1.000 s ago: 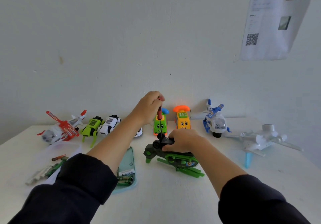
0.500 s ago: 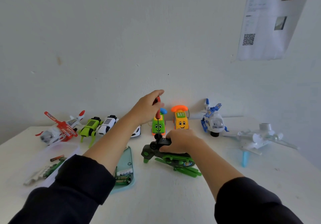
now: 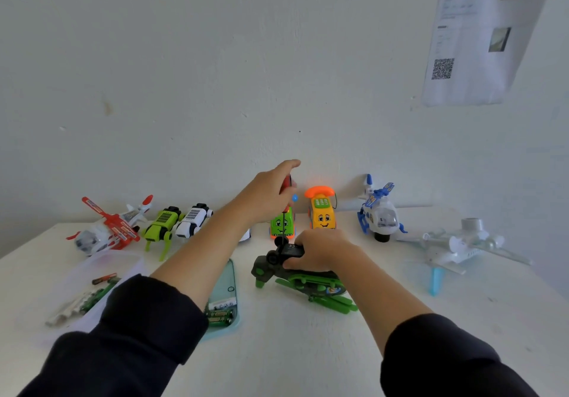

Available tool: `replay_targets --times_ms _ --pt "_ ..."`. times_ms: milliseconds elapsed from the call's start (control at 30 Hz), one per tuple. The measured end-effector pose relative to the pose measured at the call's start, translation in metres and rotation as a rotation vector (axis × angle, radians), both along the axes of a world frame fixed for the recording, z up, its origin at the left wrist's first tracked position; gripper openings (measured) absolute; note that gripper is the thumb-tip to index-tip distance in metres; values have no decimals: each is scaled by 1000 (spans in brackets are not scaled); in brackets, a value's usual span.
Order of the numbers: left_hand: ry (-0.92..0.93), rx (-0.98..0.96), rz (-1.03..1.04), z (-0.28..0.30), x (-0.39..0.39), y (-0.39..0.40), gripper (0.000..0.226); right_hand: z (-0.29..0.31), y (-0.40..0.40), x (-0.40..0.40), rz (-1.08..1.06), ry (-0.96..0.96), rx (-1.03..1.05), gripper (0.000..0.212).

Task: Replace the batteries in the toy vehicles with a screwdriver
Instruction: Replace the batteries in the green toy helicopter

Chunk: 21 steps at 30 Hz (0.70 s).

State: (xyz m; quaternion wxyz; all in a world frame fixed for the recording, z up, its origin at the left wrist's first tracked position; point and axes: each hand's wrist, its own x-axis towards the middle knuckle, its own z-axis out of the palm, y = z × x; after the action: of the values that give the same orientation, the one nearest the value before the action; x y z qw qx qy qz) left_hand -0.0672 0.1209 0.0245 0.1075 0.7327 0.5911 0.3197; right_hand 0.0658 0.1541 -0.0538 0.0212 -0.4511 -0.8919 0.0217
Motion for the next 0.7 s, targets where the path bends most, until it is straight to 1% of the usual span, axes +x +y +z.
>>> replay_targets --times_ms 67,133,200,267,300,367,467,500,567,633,700 --pt "125 143 71 -3 3 -2 46 0 -1 0 2 -3 -1 47" --pt "154 197 113 -6 4 -3 35 1 -2 1 3 1 1 47" --pt "99 170 118 -7 5 -2 24 1 -3 1 3 0 2 47" --pt "-2 90 102 -4 7 0 9 1 -2 1 0 -3 4 47" --pt "-35 46 82 -2 8 1 7 0 -2 1 -2 -2 4 46" --pt "-55 -32 38 4 9 0 21 0 -2 1 -2 -1 1 44" --pt "-119 -78 -29 1 5 -3 23 0 -2 1 2 -3 -2 46" --pt "-129 -54 -30 -1 3 -3 21 0 -2 1 3 -4 -2 46" --pt "-58 69 27 -6 1 -3 17 1 -3 1 3 -9 -2 46" --pt "33 194 118 -9 -1 -4 20 0 -3 1 4 -9 5 47" --pt "46 231 177 -11 -3 -4 22 0 -4 1 4 -11 8 46"
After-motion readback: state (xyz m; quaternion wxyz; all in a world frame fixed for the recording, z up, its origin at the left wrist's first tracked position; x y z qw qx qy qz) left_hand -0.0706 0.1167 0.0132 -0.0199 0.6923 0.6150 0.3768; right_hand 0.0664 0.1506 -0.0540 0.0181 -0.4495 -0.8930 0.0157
